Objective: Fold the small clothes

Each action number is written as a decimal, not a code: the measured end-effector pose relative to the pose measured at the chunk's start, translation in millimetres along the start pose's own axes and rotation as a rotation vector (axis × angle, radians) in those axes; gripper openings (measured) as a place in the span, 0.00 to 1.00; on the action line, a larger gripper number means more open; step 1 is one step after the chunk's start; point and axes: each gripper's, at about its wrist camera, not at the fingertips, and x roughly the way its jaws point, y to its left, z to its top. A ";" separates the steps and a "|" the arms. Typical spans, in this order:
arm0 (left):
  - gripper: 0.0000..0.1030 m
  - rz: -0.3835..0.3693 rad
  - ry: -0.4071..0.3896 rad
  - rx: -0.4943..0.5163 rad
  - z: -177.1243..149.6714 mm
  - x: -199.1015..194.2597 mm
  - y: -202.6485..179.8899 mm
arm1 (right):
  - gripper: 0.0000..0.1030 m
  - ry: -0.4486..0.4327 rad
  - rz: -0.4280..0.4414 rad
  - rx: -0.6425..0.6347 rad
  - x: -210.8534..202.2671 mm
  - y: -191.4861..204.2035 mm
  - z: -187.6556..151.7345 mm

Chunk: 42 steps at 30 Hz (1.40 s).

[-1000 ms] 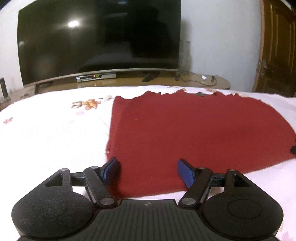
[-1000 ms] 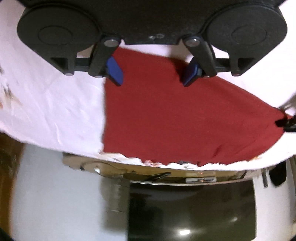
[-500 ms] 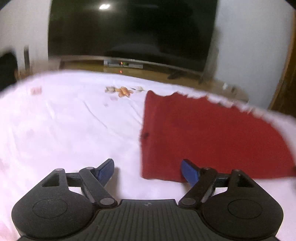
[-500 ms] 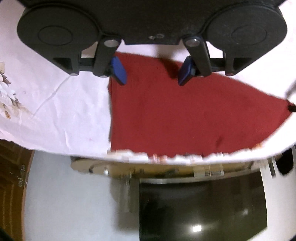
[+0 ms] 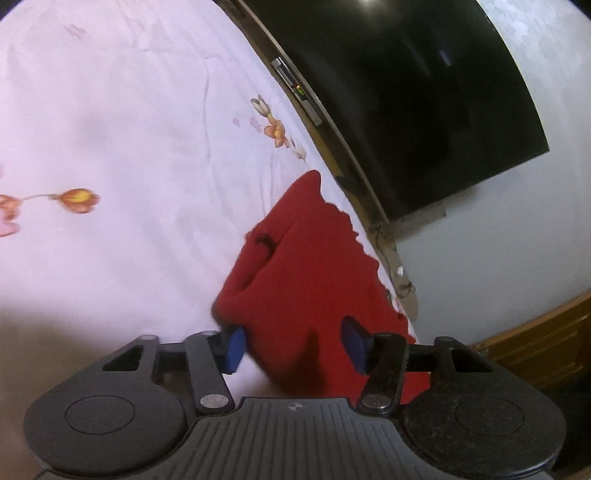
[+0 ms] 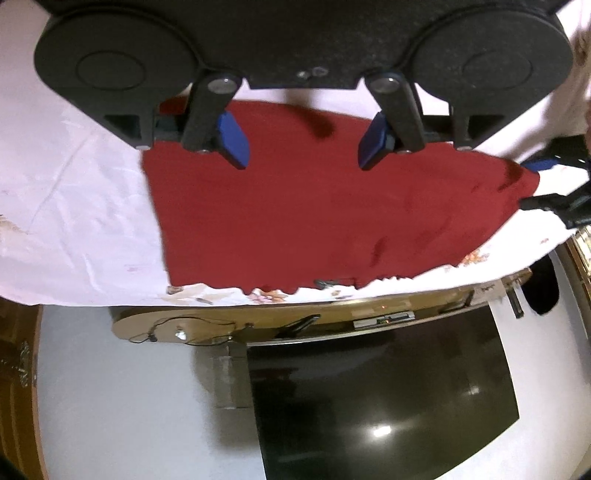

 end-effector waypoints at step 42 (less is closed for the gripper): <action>0.09 -0.421 0.447 0.734 -86.7 134.5 -225.3 | 0.26 -0.015 0.199 0.562 73.9 -74.2 21.5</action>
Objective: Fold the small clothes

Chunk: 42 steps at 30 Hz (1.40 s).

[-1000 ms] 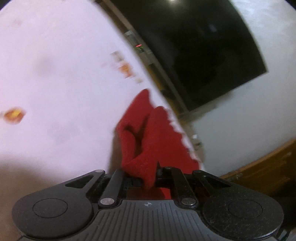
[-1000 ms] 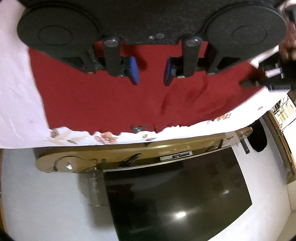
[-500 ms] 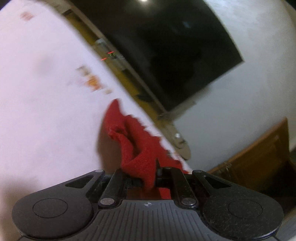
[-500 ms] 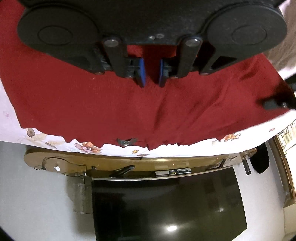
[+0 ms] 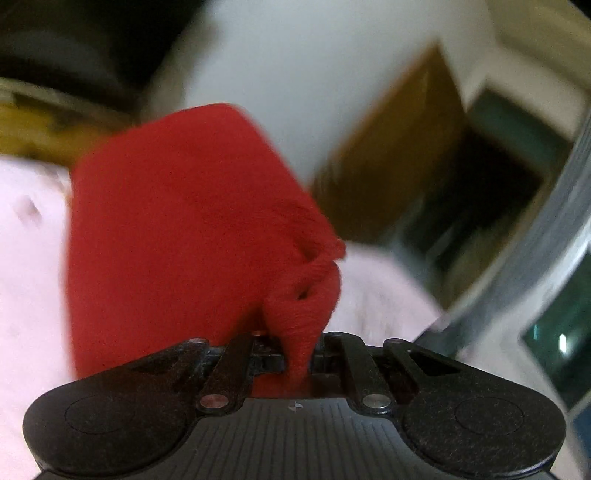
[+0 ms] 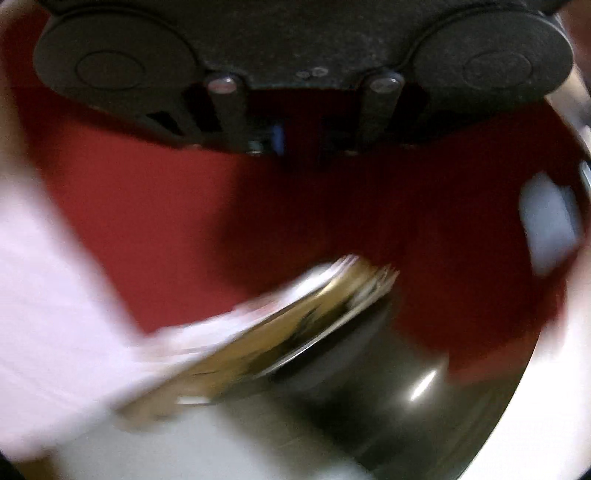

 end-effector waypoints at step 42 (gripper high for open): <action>0.75 0.476 -0.093 -0.070 15.9 -7.9 68.3 | 0.14 -0.004 0.003 -0.260 -50.0 -7.2 32.0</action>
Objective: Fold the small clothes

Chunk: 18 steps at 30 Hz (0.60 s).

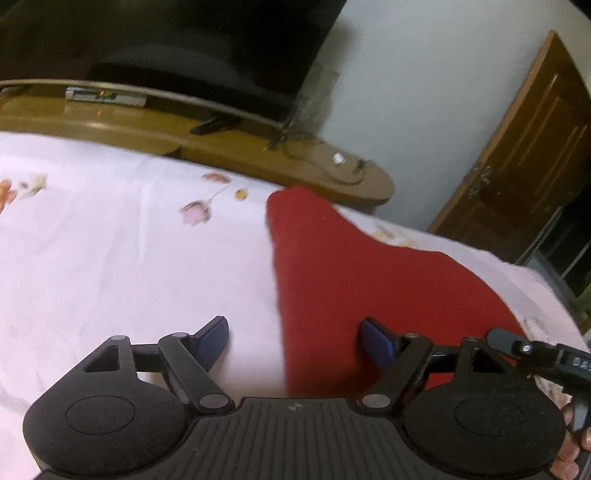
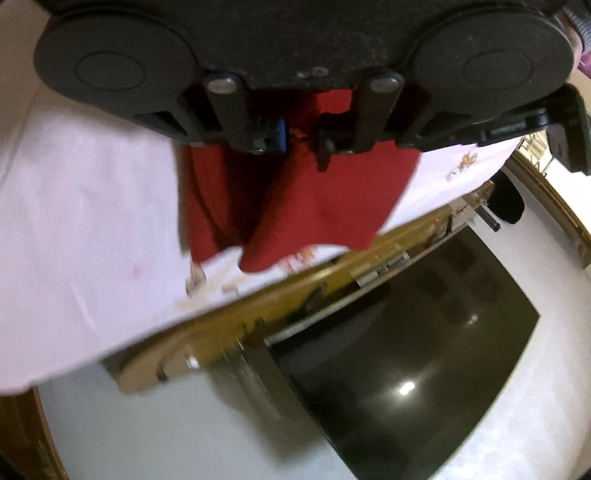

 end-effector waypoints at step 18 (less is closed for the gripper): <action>0.75 0.002 0.081 0.051 -10.6 19.3 -7.6 | 0.43 -0.015 0.013 0.203 -27.5 -45.4 -7.1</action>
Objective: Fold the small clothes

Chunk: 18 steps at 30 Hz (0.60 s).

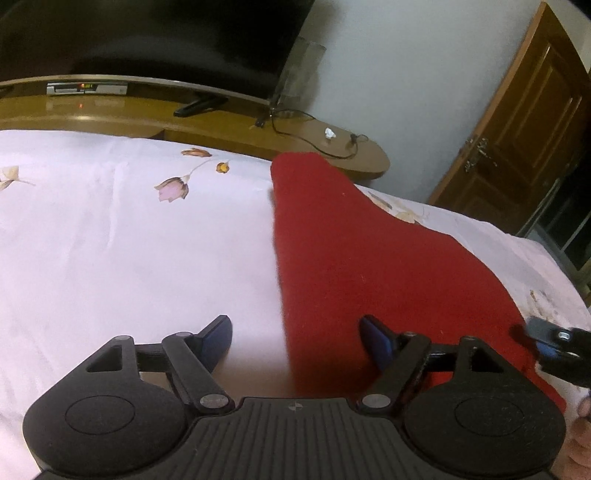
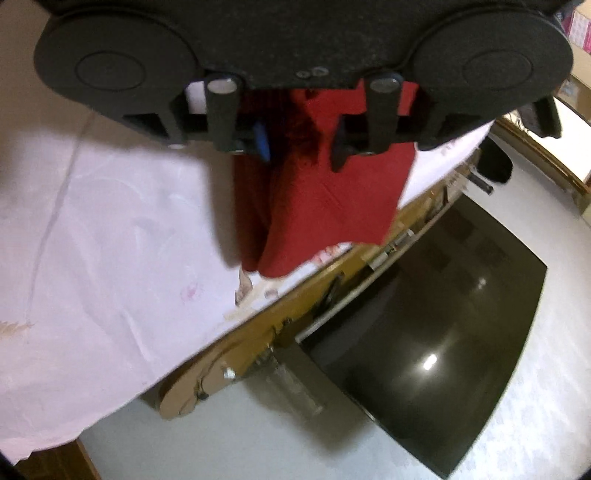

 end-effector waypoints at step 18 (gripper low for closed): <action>0.75 -0.031 0.004 0.015 -57.8 -65.6 9.7 | 0.08 0.045 -0.059 -0.075 -47.2 15.0 -42.3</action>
